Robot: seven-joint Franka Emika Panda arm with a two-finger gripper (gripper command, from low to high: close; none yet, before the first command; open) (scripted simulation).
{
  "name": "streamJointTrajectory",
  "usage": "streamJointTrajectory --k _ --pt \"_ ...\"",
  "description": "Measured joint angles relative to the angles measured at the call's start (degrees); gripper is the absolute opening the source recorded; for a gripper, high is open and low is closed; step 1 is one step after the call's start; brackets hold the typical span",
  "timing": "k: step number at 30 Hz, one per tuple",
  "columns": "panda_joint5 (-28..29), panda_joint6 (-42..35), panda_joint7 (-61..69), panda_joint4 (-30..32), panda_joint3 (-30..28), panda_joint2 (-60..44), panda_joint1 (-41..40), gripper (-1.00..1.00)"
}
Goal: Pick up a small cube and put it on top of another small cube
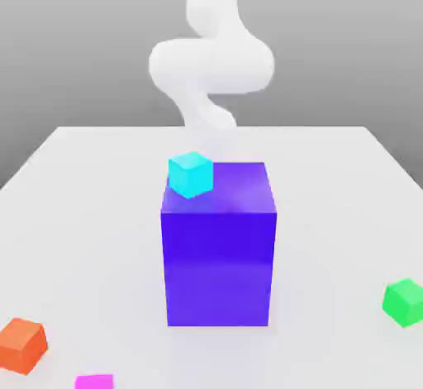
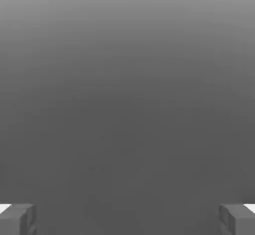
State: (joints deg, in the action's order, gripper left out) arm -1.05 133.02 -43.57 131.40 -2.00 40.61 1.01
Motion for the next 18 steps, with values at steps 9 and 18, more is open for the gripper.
streamJointTrajectory --k 9,18 --pt "-4.8 4.54 8.97 -1.4 -6.93 -19.0 2.94 0.0" --pt "-10.42 8.91 18.43 -2.8 -10.91 -37.77 2.72 0.0"
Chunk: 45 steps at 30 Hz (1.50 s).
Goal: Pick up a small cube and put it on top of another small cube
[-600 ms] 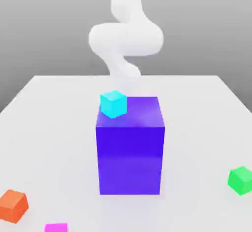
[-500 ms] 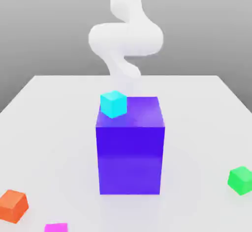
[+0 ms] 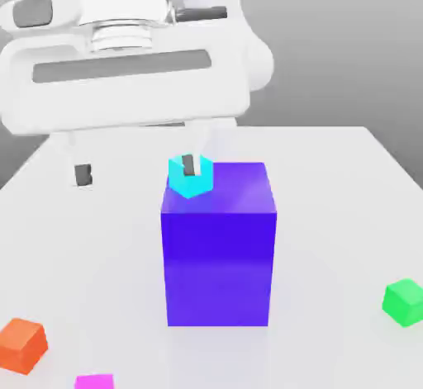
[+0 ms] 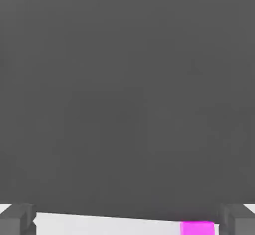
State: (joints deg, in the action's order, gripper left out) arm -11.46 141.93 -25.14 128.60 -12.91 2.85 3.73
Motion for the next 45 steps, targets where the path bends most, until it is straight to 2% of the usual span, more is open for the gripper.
streamJointTrajectory --k 6,13,17,18,24,29,38,45 --pt "-1.79 3.15 4.94 -0.85 -0.38 -12.2 -2.15 0.0" --pt "-0.61 7.54 8.32 -1.76 -1.24 -25.76 -4.47 0.0" --pt "-2.99 13.24 10.51 -3.52 1.23 -34.07 -6.72 0.0" --pt "-3.42 14.11 10.84 -3.79 1.67 -35.25 -7.09 -1.0" --pt "-3.65 14.47 11.01 -3.94 1.91 -35.84 -7.28 -1.0" --pt "-0.45 8.6 8.82 -1.96 -0.77 -27.96 -4.96 -1.0" --pt "6.36 7.37 12.55 5.04 9.45 -19.63 8.11 -1.0" --pt "11.89 7.25 16.81 11.39 20.38 -12.71 19.51 -1.0"
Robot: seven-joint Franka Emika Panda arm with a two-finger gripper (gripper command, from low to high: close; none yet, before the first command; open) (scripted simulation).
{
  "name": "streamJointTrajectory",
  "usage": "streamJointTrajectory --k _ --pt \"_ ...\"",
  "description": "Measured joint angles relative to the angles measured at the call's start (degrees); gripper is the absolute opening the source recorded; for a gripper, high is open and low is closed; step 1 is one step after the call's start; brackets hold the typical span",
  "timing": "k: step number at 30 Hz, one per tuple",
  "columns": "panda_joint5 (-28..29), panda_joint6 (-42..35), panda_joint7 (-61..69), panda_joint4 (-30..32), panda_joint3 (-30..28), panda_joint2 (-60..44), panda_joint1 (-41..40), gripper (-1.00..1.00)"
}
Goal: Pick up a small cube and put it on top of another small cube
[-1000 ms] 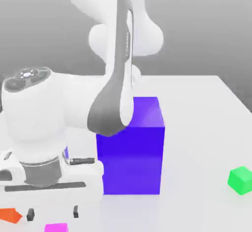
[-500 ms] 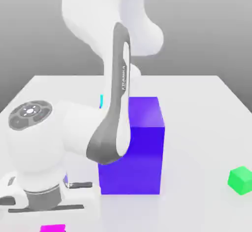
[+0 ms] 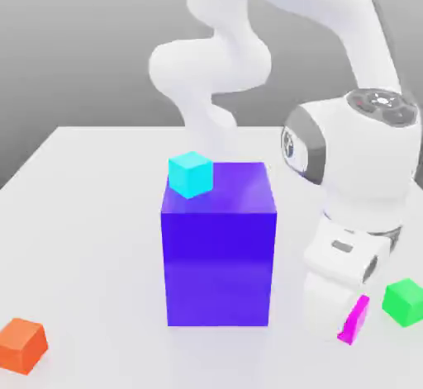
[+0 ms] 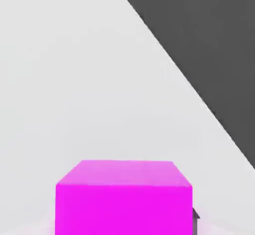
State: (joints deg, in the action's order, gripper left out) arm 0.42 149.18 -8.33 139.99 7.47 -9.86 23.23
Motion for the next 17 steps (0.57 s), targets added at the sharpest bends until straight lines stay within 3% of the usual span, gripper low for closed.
streamJointTrajectory --k 3,5,6,13,17 --pt "3.85 2.59 0.54 1.32 4.19 -1.09 5.09 -1.0" --pt "6.34 6.13 -0.64 1.25 3.82 -4.74 6.91 -1.0" --pt "7.29 7.68 -1.23 1.17 3.36 -6.39 7.51 1.0" --pt "7.48 7.96 -1.29 1.18 3.37 -6.6 7.71 1.0" --pt "3.74 1.56 1.44 1.63 4.89 0.46 6.93 1.0"
